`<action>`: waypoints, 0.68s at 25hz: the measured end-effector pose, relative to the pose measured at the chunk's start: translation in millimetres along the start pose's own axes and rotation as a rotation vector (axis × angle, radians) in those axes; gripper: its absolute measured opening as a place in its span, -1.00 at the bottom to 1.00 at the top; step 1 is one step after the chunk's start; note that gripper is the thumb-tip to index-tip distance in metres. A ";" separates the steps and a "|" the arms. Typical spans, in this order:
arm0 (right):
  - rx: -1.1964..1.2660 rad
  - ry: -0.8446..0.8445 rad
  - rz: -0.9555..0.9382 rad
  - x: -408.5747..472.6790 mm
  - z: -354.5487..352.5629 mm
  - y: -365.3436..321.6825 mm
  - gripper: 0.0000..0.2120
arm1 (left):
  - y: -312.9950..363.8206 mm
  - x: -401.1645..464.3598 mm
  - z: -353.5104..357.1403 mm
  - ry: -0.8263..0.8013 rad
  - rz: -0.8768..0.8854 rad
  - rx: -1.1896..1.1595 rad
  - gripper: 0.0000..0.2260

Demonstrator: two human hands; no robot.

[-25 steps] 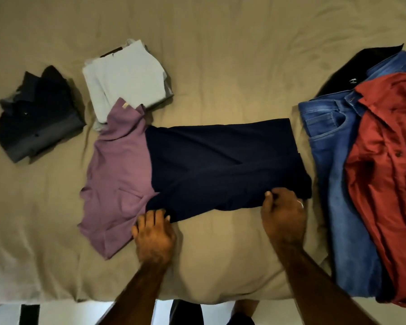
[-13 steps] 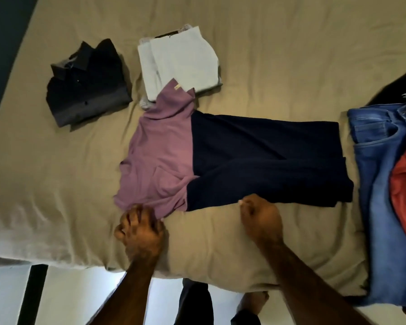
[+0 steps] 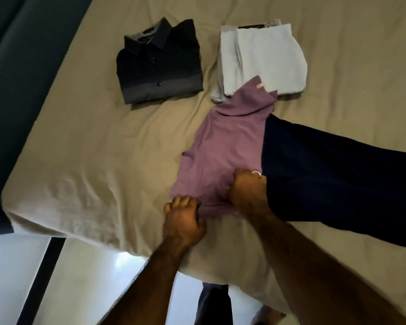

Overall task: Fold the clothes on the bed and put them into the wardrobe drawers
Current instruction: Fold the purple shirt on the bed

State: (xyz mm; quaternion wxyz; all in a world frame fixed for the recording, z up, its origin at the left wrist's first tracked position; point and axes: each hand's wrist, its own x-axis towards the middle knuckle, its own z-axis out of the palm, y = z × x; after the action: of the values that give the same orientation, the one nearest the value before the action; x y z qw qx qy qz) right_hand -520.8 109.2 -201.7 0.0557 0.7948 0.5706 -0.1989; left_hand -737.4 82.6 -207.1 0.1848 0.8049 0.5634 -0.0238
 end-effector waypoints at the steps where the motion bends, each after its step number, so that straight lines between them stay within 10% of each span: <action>1: -0.030 0.031 -0.001 5.4 -2.6 -3.0 -0.73 | -4.1 2.6 -2.1 -0.010 0.013 0.020 -0.62; 10: 0.245 0.457 -0.040 53.7 -53.8 -13.7 -0.78 | -54.3 34.1 -21.6 -0.019 -0.015 -0.428 -0.82; 17: 0.634 0.363 -0.010 71.6 -57.1 -23.7 -0.58 | -56.2 66.2 -41.3 -0.135 -0.281 -0.280 -0.84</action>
State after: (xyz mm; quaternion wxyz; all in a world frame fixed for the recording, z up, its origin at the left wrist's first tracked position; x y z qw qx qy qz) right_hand -509.1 198.6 -173.4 -0.2965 0.7920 0.4853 -0.2220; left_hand -771.8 172.1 -200.2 0.3269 0.6816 0.6542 -0.0248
